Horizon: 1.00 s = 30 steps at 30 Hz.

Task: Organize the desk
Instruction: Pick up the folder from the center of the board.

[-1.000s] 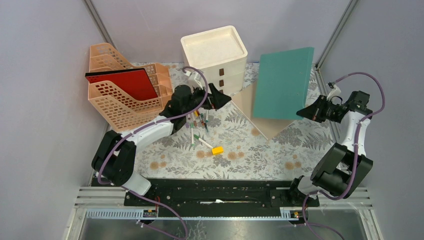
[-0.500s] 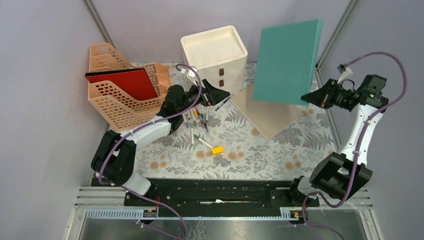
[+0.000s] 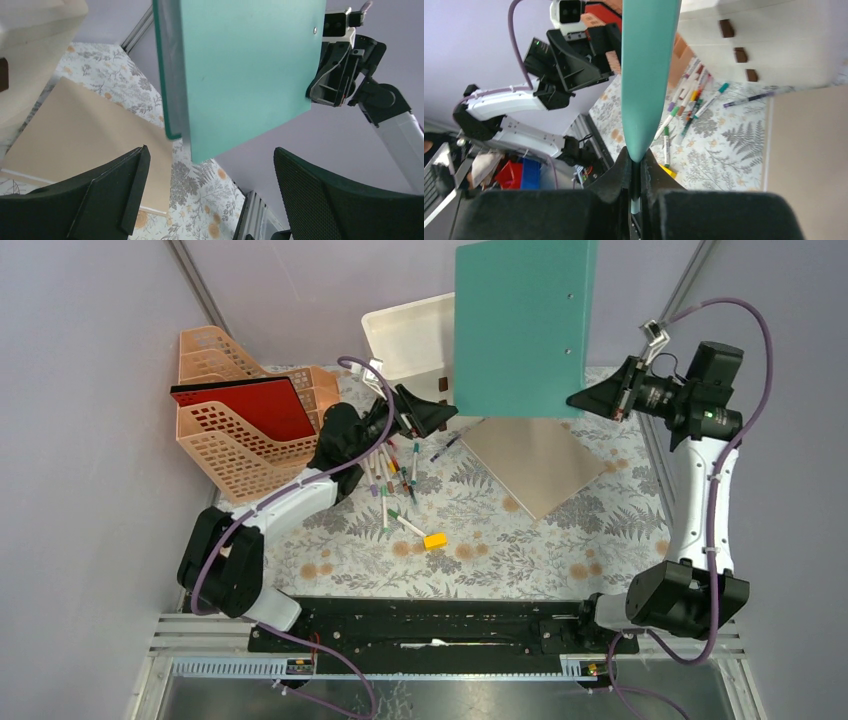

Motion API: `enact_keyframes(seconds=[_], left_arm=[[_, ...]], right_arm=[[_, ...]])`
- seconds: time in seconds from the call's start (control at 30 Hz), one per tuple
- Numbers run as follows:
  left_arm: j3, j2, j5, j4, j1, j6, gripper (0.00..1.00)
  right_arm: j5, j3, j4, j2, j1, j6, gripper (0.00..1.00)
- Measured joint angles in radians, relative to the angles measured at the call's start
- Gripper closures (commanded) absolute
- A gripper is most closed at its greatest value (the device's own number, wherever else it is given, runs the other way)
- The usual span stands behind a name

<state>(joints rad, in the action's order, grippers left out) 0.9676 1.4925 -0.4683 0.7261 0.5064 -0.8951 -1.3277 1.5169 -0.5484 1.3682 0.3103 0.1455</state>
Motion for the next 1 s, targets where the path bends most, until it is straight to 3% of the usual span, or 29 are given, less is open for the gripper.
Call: enact_keyframes(seconds=[0.23, 0.5, 0.67, 0.83, 0.87, 0.97, 1.0], left_arm=[[-0.017, -0.033, -0.042, 0.095, -0.026, -0.045, 0.05], [-0.081, -0.033, -0.132, 0.296, -0.110, -0.219, 0.40], [-0.094, -0.034, -0.192, 0.406, -0.163, -0.318, 0.54], [-0.094, -0.050, -0.256, 0.431, -0.164, -0.354, 0.61], [-0.094, -0.055, -0.265, 0.433, -0.164, -0.359, 0.67], [-0.094, -0.074, -0.290, 0.426, -0.164, -0.360, 0.99], [-0.093, -0.080, -0.297, 0.419, -0.166, -0.359, 1.00]], right_arm=[[-0.035, -0.051, 0.148, -0.008, -0.172, 0.137, 1.00], [-0.090, -0.115, 0.309, -0.036, -0.214, 0.274, 1.00], [-0.103, -0.156, 0.348, -0.037, -0.226, 0.297, 1.00], [-0.103, -0.191, 0.352, -0.037, -0.258, 0.299, 1.00], [-0.103, -0.194, 0.351, -0.037, -0.264, 0.299, 1.00], [-0.103, -0.196, 0.352, -0.036, -0.275, 0.298, 0.99], [-0.103, -0.196, 0.352, -0.035, -0.278, 0.297, 0.95]])
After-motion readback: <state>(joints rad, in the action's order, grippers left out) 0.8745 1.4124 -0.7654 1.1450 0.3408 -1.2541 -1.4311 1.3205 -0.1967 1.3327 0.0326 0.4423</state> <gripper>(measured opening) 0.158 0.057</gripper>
